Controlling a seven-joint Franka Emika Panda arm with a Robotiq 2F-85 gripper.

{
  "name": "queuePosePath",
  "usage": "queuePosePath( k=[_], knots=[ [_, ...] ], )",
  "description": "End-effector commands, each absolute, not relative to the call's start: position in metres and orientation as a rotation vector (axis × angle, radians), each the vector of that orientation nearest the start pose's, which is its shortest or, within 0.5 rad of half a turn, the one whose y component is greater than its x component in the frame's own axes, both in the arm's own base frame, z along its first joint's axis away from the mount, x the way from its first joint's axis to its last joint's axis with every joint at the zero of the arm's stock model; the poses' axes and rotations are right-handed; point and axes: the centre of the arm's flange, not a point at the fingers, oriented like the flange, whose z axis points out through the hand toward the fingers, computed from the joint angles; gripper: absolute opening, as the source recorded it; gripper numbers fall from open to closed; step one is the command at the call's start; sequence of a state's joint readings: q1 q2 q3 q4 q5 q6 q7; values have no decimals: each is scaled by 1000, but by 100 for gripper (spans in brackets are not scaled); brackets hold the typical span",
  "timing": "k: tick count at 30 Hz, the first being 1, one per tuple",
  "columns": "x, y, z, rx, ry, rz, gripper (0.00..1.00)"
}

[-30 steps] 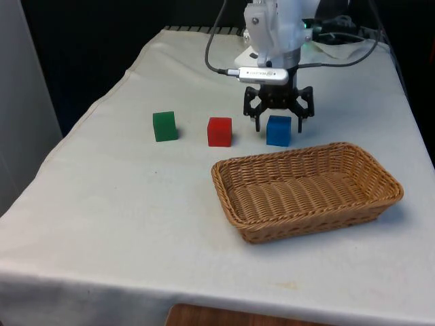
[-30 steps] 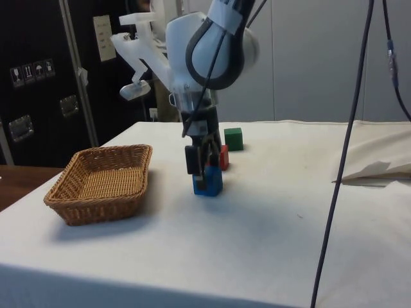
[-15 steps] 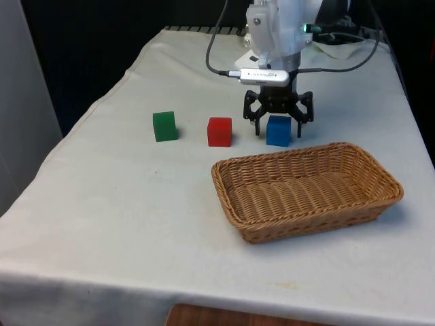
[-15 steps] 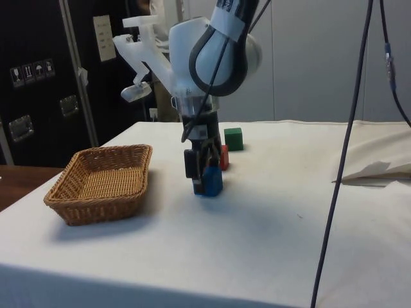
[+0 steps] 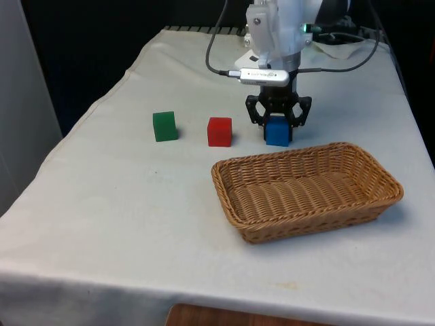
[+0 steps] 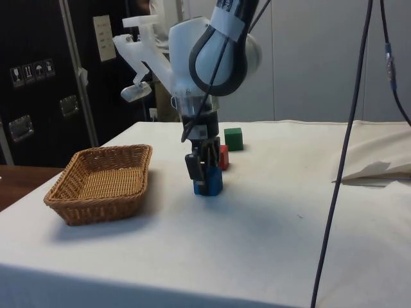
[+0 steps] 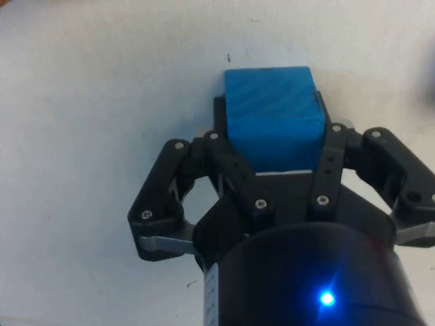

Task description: Pick up the blue cube and place it into the basket.

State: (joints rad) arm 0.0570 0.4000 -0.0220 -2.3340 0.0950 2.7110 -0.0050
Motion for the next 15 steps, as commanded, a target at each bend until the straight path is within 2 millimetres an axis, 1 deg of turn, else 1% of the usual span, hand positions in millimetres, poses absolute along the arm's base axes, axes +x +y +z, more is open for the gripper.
queuePosePath(
  k=[1, 4, 5, 6, 9, 10, 13, 14, 15],
  knots=[
    [512, 15, 164, -3111, 69, 34, 0],
    [513, 15, 166, -3111, 70, 34, 0],
    [513, 14, 163, -3111, 70, 36, 0],
    [515, 15, 170, -3110, 69, 33, 0],
    [520, 16, 181, -3109, 74, 22, 0],
    [524, 16, 188, -3108, 75, 21, 0],
    [529, 18, 198, -3106, 72, 18, 0],
    [529, 16, 197, -3102, 68, 13, 0],
    [530, 18, 201, -3105, 71, 18, 0]
  ],
)
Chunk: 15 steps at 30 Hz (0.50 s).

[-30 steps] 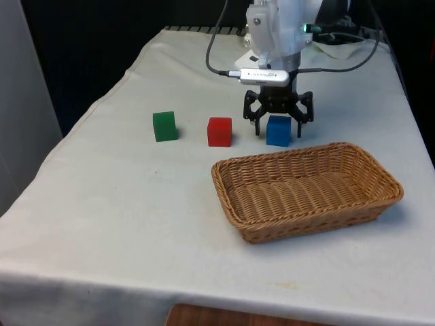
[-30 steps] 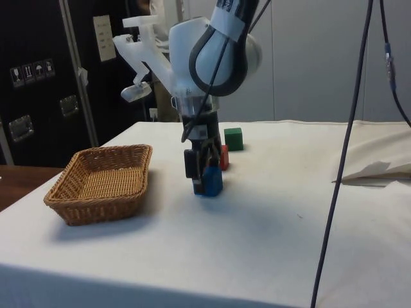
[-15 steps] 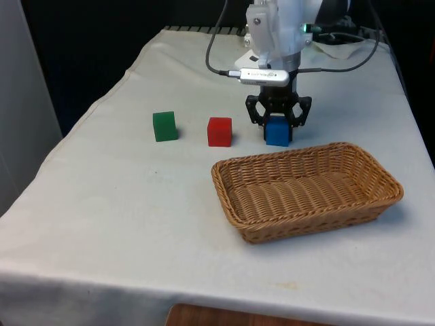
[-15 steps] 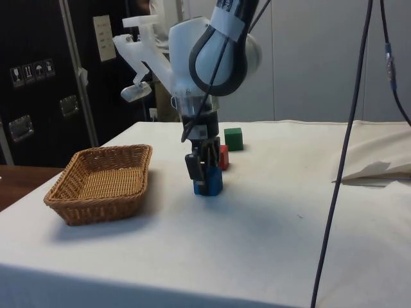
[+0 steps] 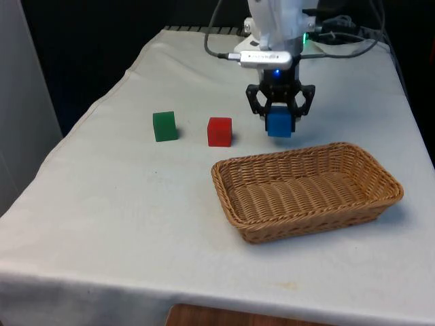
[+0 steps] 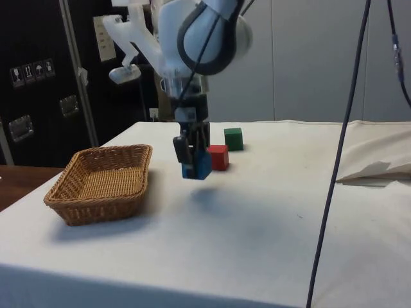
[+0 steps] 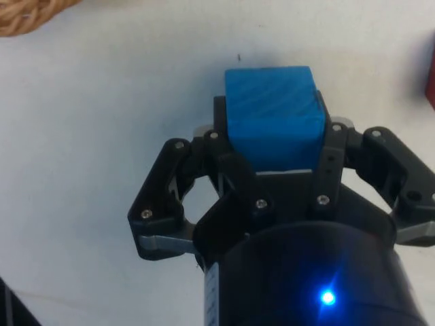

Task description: Pick up the blue cube and place it into the basket.

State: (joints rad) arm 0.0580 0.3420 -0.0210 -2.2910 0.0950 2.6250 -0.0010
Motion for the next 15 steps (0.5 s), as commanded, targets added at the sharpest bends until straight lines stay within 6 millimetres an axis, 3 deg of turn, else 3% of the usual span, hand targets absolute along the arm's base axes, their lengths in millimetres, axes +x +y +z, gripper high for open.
queuePosePath(
  k=[1, 15],
  knots=[
    [531, 18, 204, -3104, 71, 18, 0],
    [550, 19, 256, -3098, 57, 1, 0]
  ],
)
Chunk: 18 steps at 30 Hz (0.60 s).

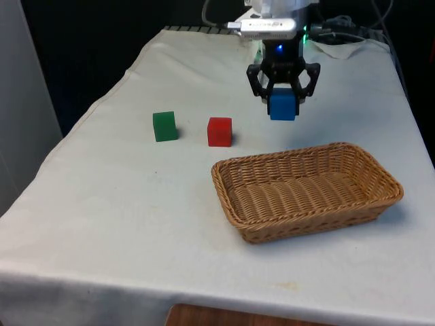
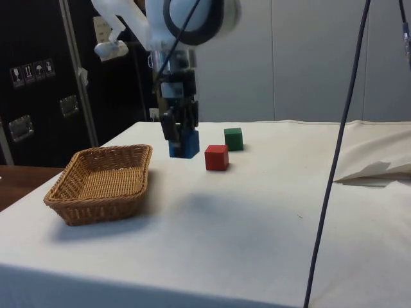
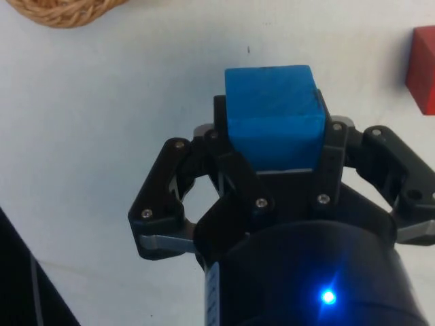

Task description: Pick up the blue cube and place it into the basket.

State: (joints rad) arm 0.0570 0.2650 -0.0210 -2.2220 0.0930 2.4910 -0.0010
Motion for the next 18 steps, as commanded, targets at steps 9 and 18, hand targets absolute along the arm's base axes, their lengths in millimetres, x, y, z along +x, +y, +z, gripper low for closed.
queuePosePath(
  k=[9, 18],
  knots=[
    [557, 19, 282, -3098, 50, 9, 0],
    [563, 19, 306, -3100, 38, 18, 0]
  ],
)
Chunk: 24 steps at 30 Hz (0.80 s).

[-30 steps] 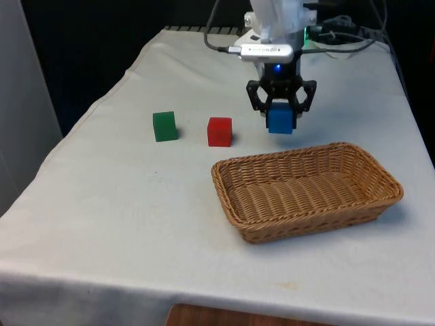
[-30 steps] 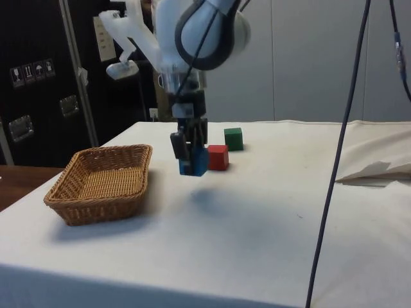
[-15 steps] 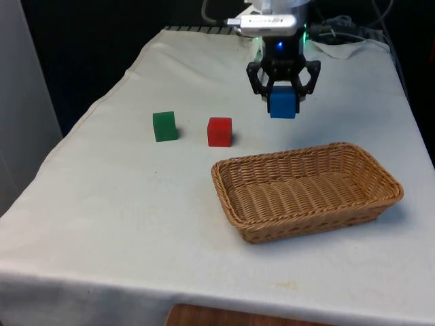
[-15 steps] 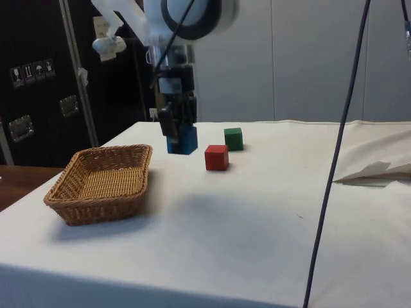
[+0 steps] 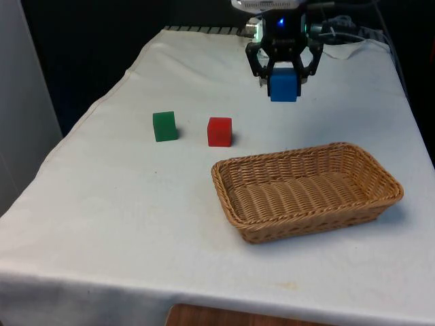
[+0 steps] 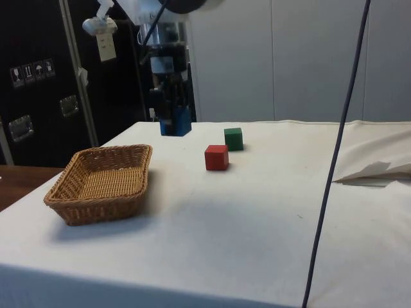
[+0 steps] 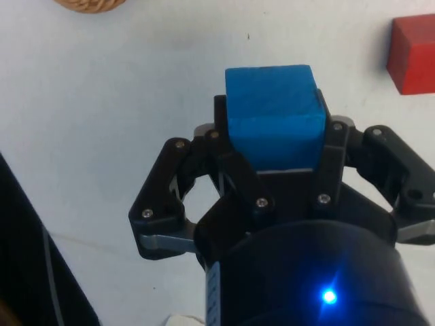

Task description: Pick up the blue cube and place it into the basket.

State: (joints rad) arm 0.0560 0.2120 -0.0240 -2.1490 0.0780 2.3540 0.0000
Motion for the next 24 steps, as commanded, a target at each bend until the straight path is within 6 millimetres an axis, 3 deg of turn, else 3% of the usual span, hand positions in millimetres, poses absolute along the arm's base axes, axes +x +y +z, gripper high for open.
queuePosePath(
  k=[1, 18, 24],
  knots=[
    [563, 19, 308, -3100, 38, 20, 0],
    [581, 20, 350, -3094, -57, 24, 0],
    [591, 19, 353, -3092, -74, 23, 0]
  ],
)
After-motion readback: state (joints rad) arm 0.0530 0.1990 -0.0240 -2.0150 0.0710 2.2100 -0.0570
